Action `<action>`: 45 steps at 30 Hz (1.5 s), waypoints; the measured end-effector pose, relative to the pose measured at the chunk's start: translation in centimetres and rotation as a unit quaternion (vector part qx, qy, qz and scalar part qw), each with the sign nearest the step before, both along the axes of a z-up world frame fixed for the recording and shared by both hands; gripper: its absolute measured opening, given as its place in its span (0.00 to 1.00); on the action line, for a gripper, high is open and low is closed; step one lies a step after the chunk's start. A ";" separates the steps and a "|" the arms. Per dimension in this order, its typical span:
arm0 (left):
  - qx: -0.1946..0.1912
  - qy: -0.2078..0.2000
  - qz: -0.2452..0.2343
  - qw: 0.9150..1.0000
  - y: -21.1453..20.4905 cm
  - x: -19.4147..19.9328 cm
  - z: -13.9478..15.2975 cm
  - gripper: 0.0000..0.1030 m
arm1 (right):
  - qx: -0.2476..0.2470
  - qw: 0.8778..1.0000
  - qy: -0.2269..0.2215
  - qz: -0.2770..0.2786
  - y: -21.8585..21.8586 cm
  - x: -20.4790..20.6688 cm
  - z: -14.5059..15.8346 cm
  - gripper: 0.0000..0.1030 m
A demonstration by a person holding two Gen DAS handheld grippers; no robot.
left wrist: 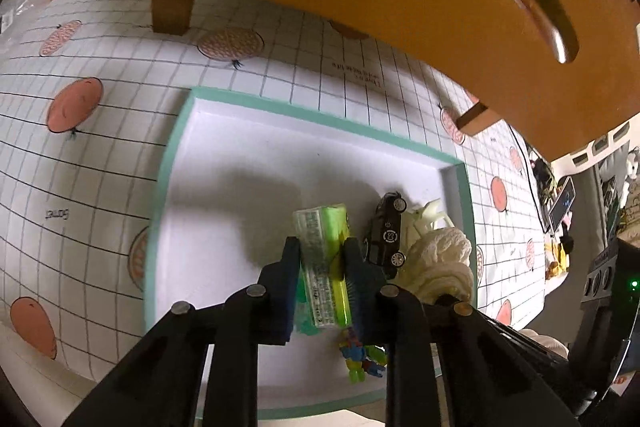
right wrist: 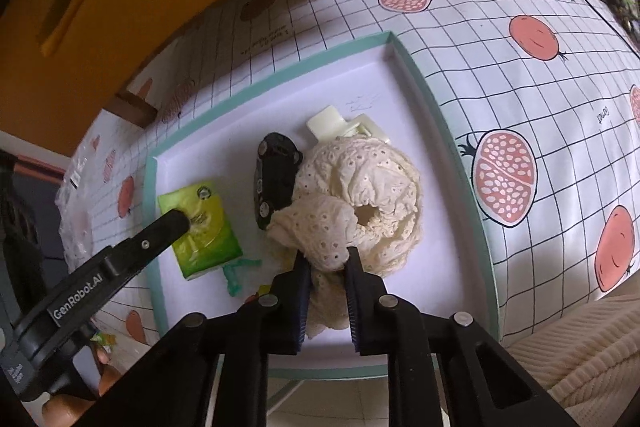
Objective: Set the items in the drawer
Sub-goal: 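Grasp the lace cloth with the right tool while the left tool grasps the green highlighter, then carry the lace cloth with the right tool while the left tool carries the highlighter to the drawer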
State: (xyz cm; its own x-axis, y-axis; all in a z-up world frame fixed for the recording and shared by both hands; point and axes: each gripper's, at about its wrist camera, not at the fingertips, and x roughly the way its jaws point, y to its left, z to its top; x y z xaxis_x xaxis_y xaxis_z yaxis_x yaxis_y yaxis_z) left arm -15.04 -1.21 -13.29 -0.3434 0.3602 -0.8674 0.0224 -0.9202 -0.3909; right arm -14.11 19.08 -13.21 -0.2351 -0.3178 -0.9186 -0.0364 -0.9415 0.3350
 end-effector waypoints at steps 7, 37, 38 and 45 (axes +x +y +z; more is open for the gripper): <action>0.002 0.026 0.016 1.000 -1.5 0.6 2.5 0.21 | -0.013 1.000 0.024 0.002 1.2 0.7 2.2 0.16; 0.074 0.205 0.012 0.976 -2.5 3.2 18.8 0.21 | -0.027 0.976 0.212 0.047 -0.8 2.7 17.1 0.15; 0.075 0.213 0.011 0.974 -2.5 3.2 19.3 0.21 | -0.032 0.974 0.219 0.046 -0.7 2.6 17.7 0.15; 0.081 0.254 0.009 0.964 -2.9 2.5 23.1 0.21 | -0.049 0.959 0.275 0.037 -0.5 1.7 23.3 0.15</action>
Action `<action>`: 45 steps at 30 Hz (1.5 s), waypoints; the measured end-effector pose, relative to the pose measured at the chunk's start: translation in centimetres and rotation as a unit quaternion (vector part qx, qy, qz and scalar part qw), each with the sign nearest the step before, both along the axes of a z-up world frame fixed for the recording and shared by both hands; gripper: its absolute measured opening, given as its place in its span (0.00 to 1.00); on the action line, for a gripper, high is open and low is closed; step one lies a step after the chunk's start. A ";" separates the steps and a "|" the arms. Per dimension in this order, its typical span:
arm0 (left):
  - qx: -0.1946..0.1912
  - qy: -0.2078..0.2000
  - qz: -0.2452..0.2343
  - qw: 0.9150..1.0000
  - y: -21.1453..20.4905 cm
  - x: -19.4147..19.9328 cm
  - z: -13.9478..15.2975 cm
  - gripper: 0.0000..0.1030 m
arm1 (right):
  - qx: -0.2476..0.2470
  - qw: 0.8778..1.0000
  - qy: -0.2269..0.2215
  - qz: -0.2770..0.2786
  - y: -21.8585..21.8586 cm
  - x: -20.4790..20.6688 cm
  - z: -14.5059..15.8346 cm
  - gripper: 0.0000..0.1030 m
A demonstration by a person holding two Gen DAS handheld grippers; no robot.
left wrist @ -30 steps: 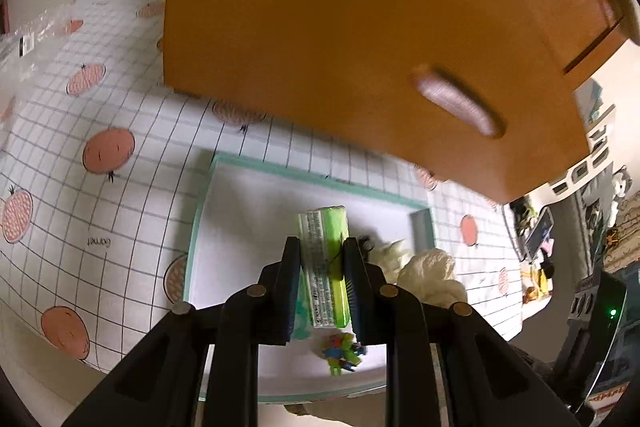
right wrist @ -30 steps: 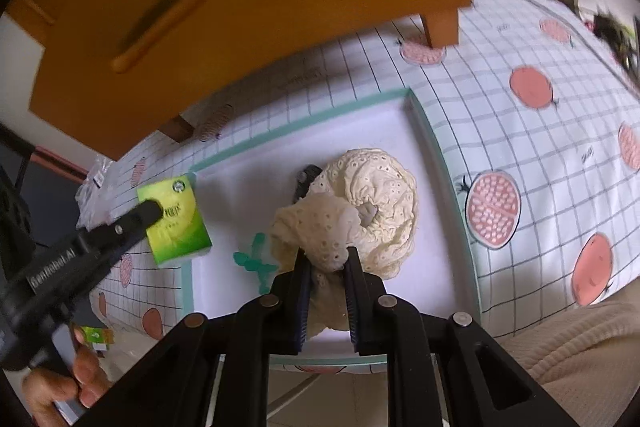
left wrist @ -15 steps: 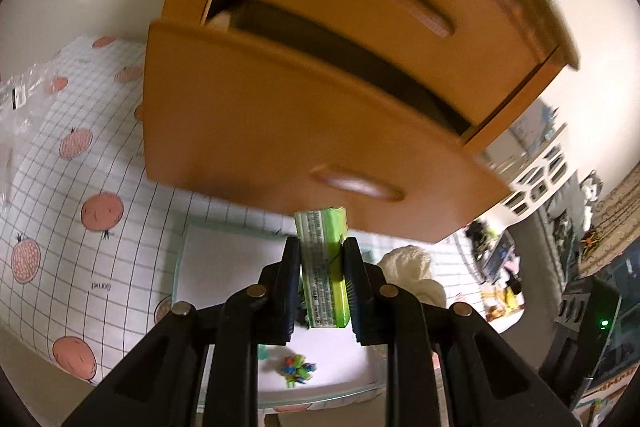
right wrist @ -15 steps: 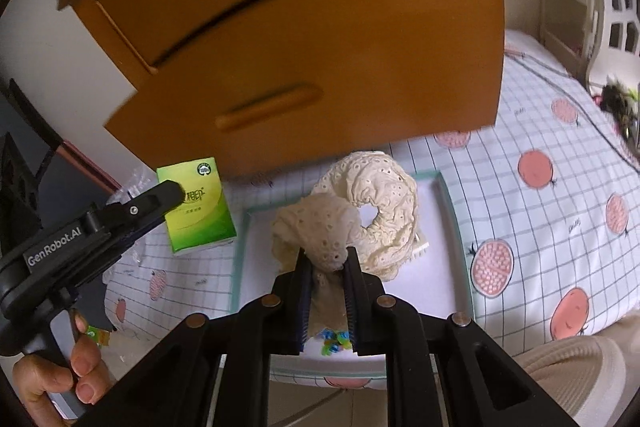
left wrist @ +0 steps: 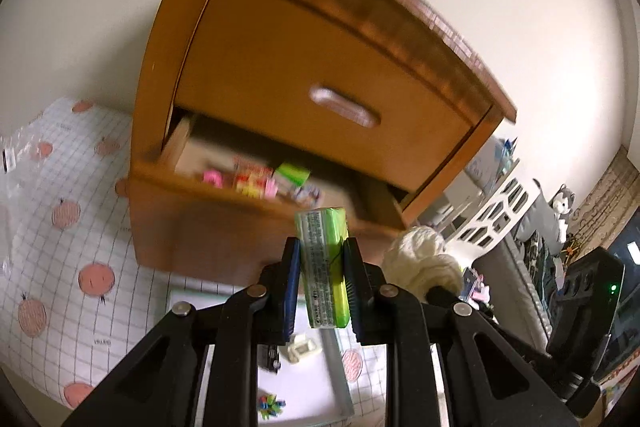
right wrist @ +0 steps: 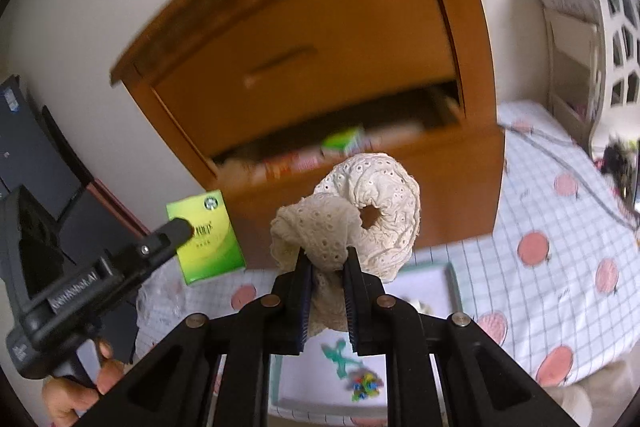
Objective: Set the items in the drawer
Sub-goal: 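Carry the lace cloth with the right tool while the left tool carries the highlighter to the drawer, then open the right tool over the drawer while the left tool drops the highlighter inside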
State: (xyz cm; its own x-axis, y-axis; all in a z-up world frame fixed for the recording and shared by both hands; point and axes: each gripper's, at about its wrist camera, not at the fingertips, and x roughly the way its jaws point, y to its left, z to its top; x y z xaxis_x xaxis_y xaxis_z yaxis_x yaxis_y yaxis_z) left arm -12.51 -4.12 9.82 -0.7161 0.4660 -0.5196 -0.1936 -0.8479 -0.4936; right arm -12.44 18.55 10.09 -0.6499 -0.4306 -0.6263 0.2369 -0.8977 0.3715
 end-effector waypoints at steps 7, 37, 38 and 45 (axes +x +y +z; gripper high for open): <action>0.004 0.037 0.018 0.999 -1.1 -0.8 3.1 0.21 | -0.004 0.999 0.037 -0.003 -0.5 -1.9 4.4 0.15; -0.032 0.005 0.052 0.998 -2.5 -9.1 1.0 0.21 | 0.046 0.998 -0.030 -0.025 -2.0 -9.6 3.3 0.15; -0.035 0.002 0.054 0.998 -2.5 -9.2 0.7 0.21 | 0.050 0.998 -0.030 -0.022 -2.1 -9.7 3.2 0.15; -0.024 -0.025 0.064 0.997 -3.4 -10.3 -0.4 0.21 | 0.081 0.996 -0.035 -0.011 -3.6 -10.6 3.2 0.15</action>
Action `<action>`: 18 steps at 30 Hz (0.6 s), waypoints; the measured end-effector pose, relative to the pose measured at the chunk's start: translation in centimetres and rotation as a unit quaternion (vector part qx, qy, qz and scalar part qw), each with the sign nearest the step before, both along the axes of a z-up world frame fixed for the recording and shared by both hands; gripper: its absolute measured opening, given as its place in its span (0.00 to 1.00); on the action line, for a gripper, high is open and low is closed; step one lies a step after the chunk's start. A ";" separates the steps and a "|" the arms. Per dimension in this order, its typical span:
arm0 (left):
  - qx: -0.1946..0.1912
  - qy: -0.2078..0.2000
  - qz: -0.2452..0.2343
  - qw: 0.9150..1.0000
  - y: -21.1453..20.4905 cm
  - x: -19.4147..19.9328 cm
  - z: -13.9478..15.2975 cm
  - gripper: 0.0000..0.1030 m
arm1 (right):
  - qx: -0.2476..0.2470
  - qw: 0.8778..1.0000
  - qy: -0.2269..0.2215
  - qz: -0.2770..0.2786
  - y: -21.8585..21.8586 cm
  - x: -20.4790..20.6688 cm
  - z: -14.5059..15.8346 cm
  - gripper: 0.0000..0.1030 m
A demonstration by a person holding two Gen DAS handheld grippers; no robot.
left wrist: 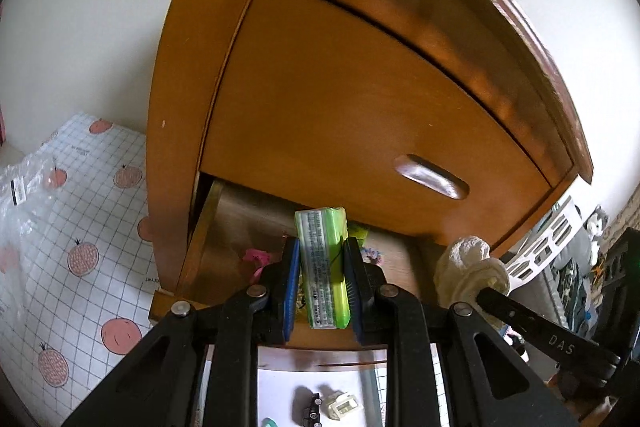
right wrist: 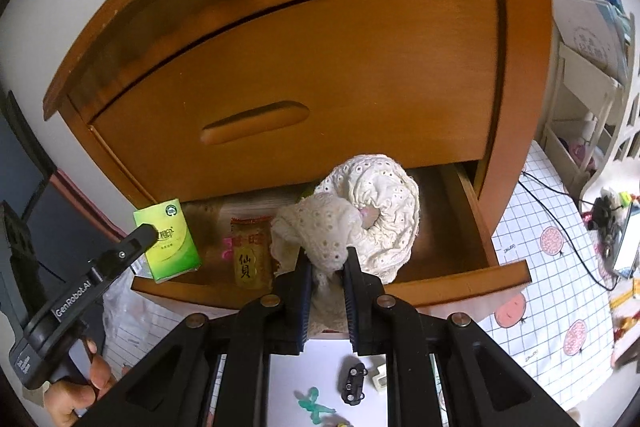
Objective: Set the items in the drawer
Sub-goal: 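Open the right tool over the drawer while the left tool drops the highlighter inside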
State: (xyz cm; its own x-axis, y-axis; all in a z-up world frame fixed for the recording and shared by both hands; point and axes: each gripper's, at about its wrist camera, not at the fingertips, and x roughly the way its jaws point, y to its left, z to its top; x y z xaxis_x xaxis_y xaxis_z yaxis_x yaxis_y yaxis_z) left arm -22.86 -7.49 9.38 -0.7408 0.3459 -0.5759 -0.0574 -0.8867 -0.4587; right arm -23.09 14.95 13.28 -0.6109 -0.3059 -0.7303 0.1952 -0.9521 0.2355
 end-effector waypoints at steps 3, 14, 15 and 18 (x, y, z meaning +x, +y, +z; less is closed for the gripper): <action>0.002 -0.005 0.006 1.000 -0.3 -0.2 -0.1 0.21 | 0.006 1.000 0.001 0.002 -0.5 -0.4 0.2 0.16; 0.013 -0.021 0.016 1.000 -0.7 -0.2 -1.0 0.46 | 0.009 1.000 -0.016 0.007 -1.7 -1.2 -0.4 0.36; 0.013 -0.022 0.017 1.000 -1.0 0.0 -0.9 0.46 | 0.010 1.000 -0.015 0.007 -1.8 -1.2 -0.4 0.38; 0.011 -0.025 0.020 0.999 -0.9 -0.1 -1.1 0.52 | 0.014 1.000 -0.013 0.007 -1.9 -1.0 -0.4 0.50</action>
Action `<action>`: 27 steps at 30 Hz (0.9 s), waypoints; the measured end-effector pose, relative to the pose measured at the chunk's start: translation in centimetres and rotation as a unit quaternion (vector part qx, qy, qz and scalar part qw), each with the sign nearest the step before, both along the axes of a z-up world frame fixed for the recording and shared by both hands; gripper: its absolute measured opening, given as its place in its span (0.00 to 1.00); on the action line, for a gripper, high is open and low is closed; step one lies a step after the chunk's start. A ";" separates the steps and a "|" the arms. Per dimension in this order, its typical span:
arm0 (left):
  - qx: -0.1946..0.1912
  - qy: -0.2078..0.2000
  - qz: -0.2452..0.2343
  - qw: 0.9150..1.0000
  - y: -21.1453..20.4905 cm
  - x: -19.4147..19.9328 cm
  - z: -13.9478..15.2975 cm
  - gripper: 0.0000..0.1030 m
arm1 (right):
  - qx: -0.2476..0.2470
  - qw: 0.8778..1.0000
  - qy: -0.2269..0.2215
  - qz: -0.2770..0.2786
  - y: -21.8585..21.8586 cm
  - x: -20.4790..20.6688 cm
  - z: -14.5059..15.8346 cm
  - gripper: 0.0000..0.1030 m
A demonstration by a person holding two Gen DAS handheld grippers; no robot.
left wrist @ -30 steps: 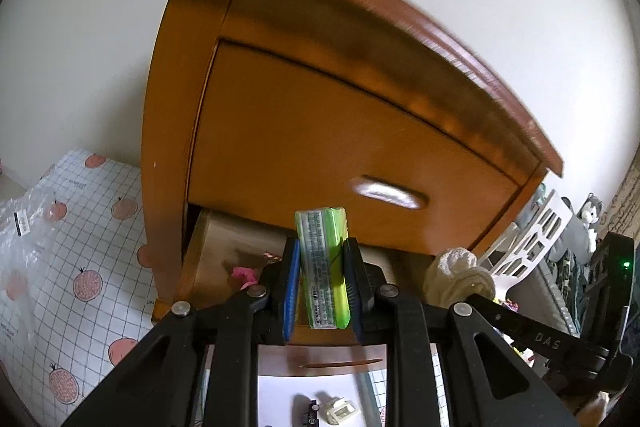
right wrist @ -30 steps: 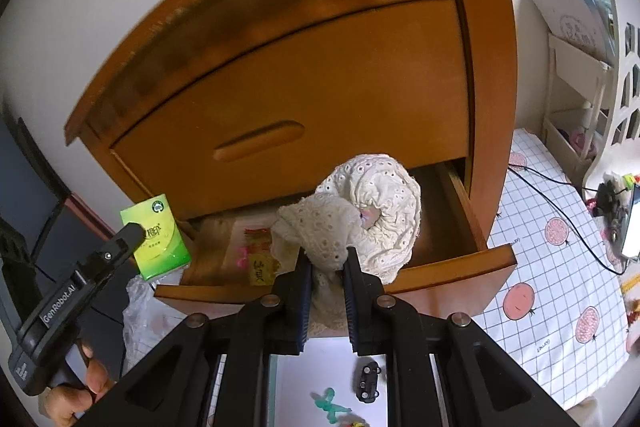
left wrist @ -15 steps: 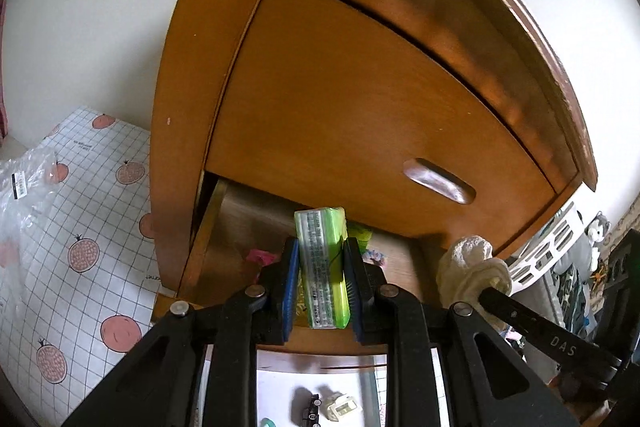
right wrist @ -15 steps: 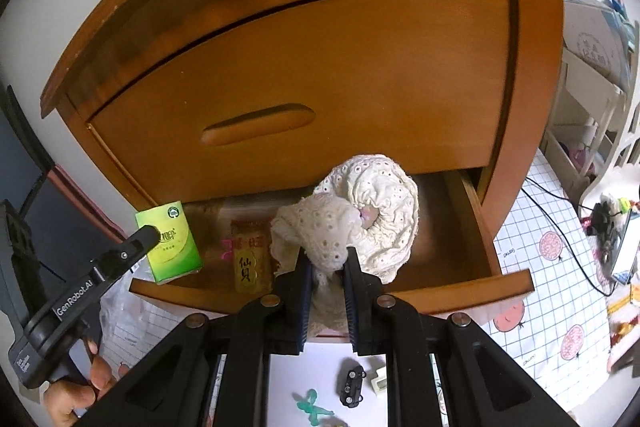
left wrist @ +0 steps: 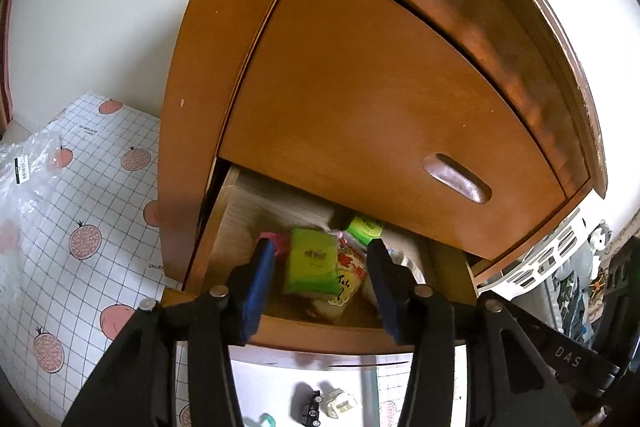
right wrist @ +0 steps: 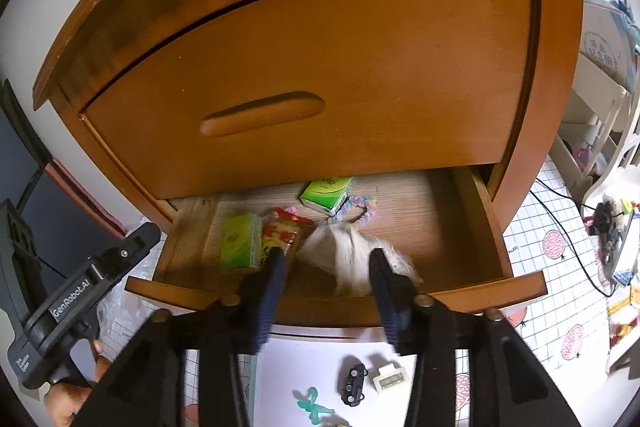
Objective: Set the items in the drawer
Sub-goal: 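Open the right tool over the drawer while the left tool drops the highlighter inside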
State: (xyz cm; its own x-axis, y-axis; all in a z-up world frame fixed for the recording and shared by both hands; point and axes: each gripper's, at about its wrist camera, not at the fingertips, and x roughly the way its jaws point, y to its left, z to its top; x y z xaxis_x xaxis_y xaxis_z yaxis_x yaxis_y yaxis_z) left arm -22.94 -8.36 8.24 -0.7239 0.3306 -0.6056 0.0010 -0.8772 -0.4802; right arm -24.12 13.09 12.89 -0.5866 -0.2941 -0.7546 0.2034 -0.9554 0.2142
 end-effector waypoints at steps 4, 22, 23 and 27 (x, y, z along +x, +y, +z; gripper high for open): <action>-0.005 -0.007 0.006 1.000 -0.2 0.1 -0.3 0.62 | 0.001 1.000 -0.002 -0.003 0.2 -0.1 -0.3 0.59; -0.078 0.006 0.039 0.996 1.0 -1.0 -0.9 0.98 | 0.024 1.000 0.002 -0.010 0.3 0.0 -1.5 1.00; -0.079 0.005 0.040 0.996 1.0 -1.0 -0.9 0.98 | 0.024 1.000 0.000 -0.011 0.4 0.0 -1.6 1.00; -0.082 0.014 0.050 0.995 0.8 -0.7 -0.6 1.00 | 0.020 1.000 -0.002 -0.014 0.6 0.0 -1.9 1.00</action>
